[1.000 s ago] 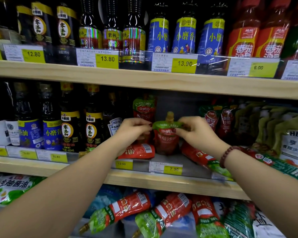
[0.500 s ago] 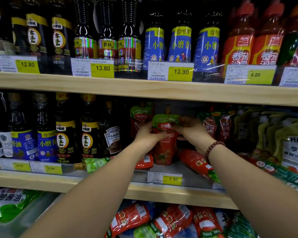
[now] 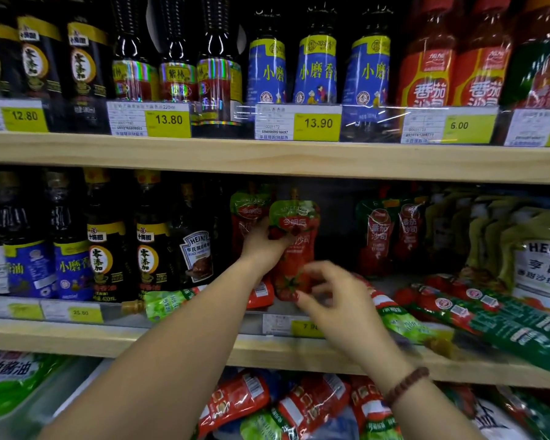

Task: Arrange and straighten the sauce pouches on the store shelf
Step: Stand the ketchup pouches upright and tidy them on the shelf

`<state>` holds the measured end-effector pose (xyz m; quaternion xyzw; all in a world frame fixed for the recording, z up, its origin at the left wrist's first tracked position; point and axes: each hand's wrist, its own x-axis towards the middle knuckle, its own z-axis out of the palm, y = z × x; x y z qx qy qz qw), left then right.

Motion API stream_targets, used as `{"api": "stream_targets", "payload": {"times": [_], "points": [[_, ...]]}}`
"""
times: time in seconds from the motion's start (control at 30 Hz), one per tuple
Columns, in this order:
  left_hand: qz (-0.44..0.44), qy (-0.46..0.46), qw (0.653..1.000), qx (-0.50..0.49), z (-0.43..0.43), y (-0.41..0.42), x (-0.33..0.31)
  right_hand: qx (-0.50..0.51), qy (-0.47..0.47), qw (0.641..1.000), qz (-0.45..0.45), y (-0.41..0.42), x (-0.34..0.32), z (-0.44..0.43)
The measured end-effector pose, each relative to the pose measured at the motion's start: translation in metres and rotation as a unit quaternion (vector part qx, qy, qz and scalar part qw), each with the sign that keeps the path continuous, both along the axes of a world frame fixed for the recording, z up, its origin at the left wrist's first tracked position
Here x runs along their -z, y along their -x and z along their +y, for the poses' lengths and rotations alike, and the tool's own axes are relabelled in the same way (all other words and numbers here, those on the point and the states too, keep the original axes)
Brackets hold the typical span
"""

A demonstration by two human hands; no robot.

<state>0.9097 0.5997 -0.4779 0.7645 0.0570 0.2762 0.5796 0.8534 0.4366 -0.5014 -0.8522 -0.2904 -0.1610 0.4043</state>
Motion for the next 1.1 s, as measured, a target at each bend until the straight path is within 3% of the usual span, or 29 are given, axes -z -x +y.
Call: {"api": "stream_targets", "payload": {"times": [0.1, 0.23, 0.4, 0.6, 0.9, 0.97, 1.1], "points": [[0.004, -0.008, 1.000, 0.008, 0.000, -0.001, 0.002, 0.031, 0.106, 0.990, -0.091, 0.015, 0.025, -0.003], [0.009, -0.038, 0.999, 0.007, -0.004, -0.002, 0.010, 0.075, 0.090, 0.985, -0.123, 0.018, 0.047, 0.001], [0.032, -0.162, 0.983, -0.075, -0.001, -0.006, 0.021, 0.113, 0.023, 0.987, -0.110, 0.007, 0.057, 0.000], [0.063, -0.154, 0.984, -0.058, 0.004, -0.020, 0.022, 0.103, -0.019, 0.985, -0.138, 0.003, 0.066, 0.002], [0.057, -0.182, 0.980, -0.046, 0.002, -0.027, 0.021, 0.120, -0.008, 0.978, -0.173, -0.001, 0.076, 0.003], [0.056, -0.239, 0.966, -0.082, -0.001, -0.022, 0.023, 0.123, -0.009, 0.975, -0.183, -0.002, 0.077, 0.004], [0.042, -0.403, 0.898, -0.174, -0.010, -0.008, 0.031, 0.129, -0.024, 0.970, -0.206, -0.004, 0.079, 0.005]]}}
